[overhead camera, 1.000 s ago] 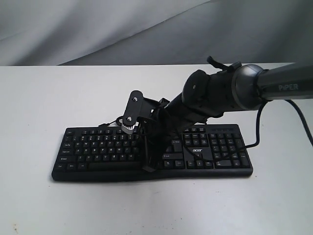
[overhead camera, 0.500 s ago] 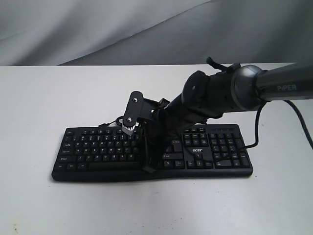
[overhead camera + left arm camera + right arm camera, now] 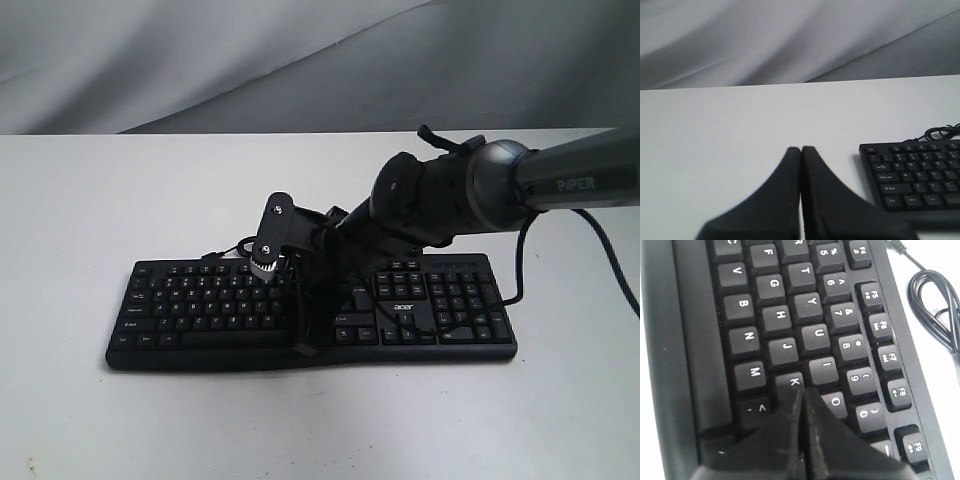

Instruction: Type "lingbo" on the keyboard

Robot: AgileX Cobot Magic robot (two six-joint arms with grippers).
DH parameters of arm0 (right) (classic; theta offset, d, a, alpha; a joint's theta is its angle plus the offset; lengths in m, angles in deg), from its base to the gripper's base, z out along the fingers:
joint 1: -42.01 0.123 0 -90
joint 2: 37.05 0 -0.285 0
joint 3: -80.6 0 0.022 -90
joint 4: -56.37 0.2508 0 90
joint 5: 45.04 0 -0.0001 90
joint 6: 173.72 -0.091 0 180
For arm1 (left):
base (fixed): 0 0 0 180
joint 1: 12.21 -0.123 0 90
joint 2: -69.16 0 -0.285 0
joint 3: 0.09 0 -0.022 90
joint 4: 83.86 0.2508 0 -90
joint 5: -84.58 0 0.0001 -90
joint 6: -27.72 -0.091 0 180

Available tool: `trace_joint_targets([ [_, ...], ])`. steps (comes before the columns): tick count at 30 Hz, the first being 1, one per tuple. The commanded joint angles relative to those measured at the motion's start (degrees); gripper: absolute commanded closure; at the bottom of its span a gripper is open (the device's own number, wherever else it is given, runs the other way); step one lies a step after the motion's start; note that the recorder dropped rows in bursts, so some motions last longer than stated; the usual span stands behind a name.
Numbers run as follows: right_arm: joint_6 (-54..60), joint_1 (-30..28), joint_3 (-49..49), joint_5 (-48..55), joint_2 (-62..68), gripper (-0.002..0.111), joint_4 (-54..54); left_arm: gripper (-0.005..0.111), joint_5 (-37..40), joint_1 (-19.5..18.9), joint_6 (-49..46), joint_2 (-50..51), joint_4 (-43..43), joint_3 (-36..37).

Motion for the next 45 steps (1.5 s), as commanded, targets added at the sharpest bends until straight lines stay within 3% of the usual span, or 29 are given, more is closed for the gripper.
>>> trace_joint_targets([
  [1,-0.26,-0.06,0.3,-0.32,0.36,0.108,-0.02,0.106,-0.26,-0.11,0.23,-0.15,-0.46,0.25],
  [13,-0.04,0.61,-0.96,0.35,-3.63,0.108,1.09,0.106,-0.26,-0.11,0.23,-0.15,-0.46,0.25],
  [22,-0.25,1.26,-5.09,2.65,0.46,0.108,2.15,0.106,-0.26,-0.11,0.23,-0.15,-0.46,0.25],
  [45,0.11,1.16,-5.09,-1.85,2.43,0.108,2.57,0.106,-0.26,-0.11,0.23,-0.15,-0.46,0.25],
])
